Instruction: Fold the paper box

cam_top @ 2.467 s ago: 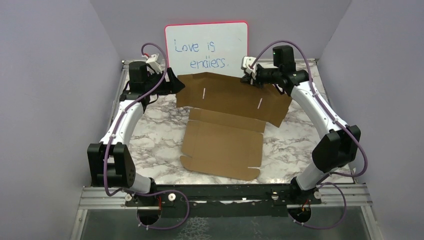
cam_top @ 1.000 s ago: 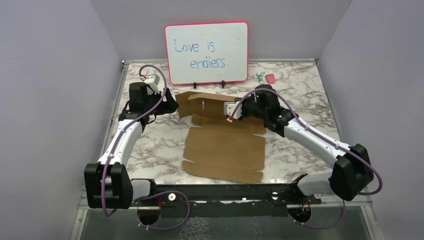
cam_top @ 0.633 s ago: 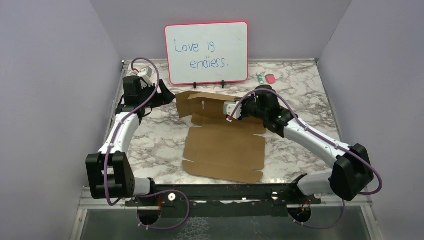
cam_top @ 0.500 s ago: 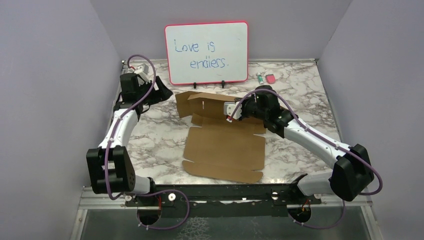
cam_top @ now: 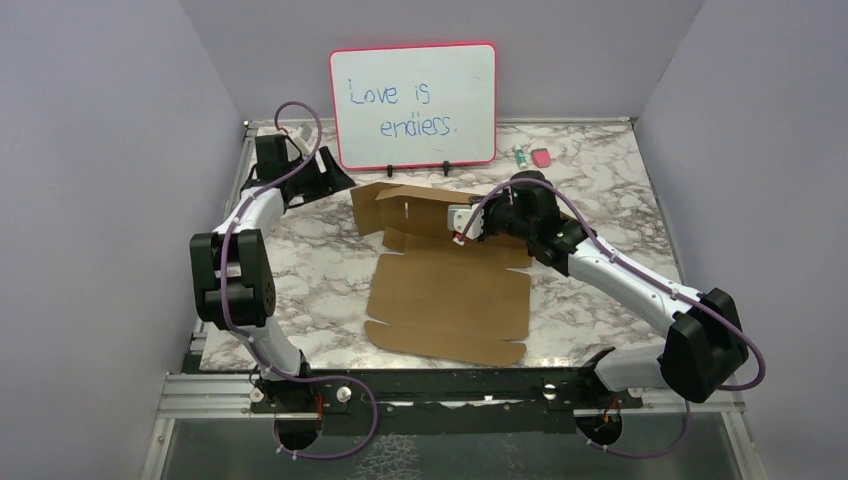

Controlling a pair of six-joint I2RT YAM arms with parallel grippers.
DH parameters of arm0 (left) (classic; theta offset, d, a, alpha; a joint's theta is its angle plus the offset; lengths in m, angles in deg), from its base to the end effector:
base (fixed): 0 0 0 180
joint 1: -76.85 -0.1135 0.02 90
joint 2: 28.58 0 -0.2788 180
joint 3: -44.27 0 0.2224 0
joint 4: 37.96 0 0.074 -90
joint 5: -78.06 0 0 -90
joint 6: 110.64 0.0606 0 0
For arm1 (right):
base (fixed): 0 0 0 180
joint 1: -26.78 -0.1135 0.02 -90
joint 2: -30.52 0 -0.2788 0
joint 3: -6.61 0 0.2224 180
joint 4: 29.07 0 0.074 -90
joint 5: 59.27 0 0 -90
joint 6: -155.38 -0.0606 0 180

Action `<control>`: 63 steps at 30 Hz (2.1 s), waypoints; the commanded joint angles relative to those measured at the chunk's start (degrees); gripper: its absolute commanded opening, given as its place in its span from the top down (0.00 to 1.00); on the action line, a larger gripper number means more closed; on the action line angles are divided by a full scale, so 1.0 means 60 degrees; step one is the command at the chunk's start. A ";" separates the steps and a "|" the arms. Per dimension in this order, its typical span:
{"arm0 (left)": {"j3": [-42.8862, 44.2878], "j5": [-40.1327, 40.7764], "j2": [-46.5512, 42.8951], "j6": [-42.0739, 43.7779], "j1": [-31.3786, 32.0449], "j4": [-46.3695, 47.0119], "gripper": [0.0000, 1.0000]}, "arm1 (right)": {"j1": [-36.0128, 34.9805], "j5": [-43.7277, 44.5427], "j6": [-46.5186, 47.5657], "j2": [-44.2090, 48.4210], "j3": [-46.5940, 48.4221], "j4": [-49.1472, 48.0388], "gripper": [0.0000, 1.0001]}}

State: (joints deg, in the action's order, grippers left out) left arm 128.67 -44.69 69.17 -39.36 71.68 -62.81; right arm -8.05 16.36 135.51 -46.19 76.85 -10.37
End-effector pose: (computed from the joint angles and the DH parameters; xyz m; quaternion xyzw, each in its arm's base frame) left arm 0.3736 0.0009 0.2611 -0.0582 0.8699 -0.3013 0.3862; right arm 0.2352 0.1820 0.3033 -0.7051 0.4569 -0.0606 0.5388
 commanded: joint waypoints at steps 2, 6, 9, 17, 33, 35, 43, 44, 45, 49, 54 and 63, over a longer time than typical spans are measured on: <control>0.0293 -0.1762 0.0526 0.0324 0.0206 0.0086 0.26 | -0.0077 0.0099 0.0094 -0.0015 -0.0072 0.0945 0.93; 0.0148 -0.2145 0.0640 0.0465 0.0373 0.0096 0.30 | -0.0077 0.0202 0.0197 -0.0153 0.0073 0.1163 0.92; 0.0065 -0.2373 0.0601 0.0625 0.0519 0.0096 0.32 | -0.0069 0.0333 0.0291 -0.0235 0.0102 0.1288 0.92; -0.0194 -0.3381 0.0539 0.0642 0.0730 0.0206 0.35 | -0.0069 0.0314 0.0530 -0.0363 0.0091 0.1400 0.92; -0.0585 -0.3222 -0.0206 0.0692 0.0730 -0.0360 0.36 | -0.0644 0.1487 0.2838 -0.0034 -0.1750 -0.1246 0.78; -0.0677 -0.3146 -0.0356 0.0659 0.0731 -0.0362 0.36 | -0.0693 0.1617 0.3143 0.0066 -0.2113 -0.1864 0.76; -0.1125 -0.2717 -0.1153 0.0458 0.0764 -0.0318 0.36 | -0.0772 0.1626 0.3938 0.0370 -0.2828 -0.2923 0.78; -0.1218 -0.2604 -0.1321 0.0414 0.0804 -0.0274 0.36 | -0.0772 0.1644 0.3941 0.0376 -0.2823 -0.2919 0.79; -0.1349 -0.2469 -0.1514 0.0356 0.0840 -0.0236 0.36 | -0.0772 0.1655 0.3911 0.0353 -0.2822 -0.2992 0.79; -0.1948 -0.1903 -0.2336 -0.0027 0.1063 0.0081 0.36 | -0.0772 0.1798 0.3730 0.0113 -0.2646 -0.3161 0.80; -0.2484 -0.1161 -0.3197 -0.0423 0.1598 0.0419 0.36 | -0.0776 0.2107 0.3534 -0.0280 -0.2394 -0.3625 0.83; -0.2156 0.0527 -0.3833 -0.0327 0.2132 -0.0065 0.34 | -0.0778 0.2488 0.3205 -0.0822 -0.2027 -0.4418 0.90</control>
State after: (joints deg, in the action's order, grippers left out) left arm 113.48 -50.73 48.74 -42.49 84.55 -61.45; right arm -12.29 28.12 156.91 -48.95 62.97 -34.74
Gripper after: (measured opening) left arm 0.650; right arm 0.120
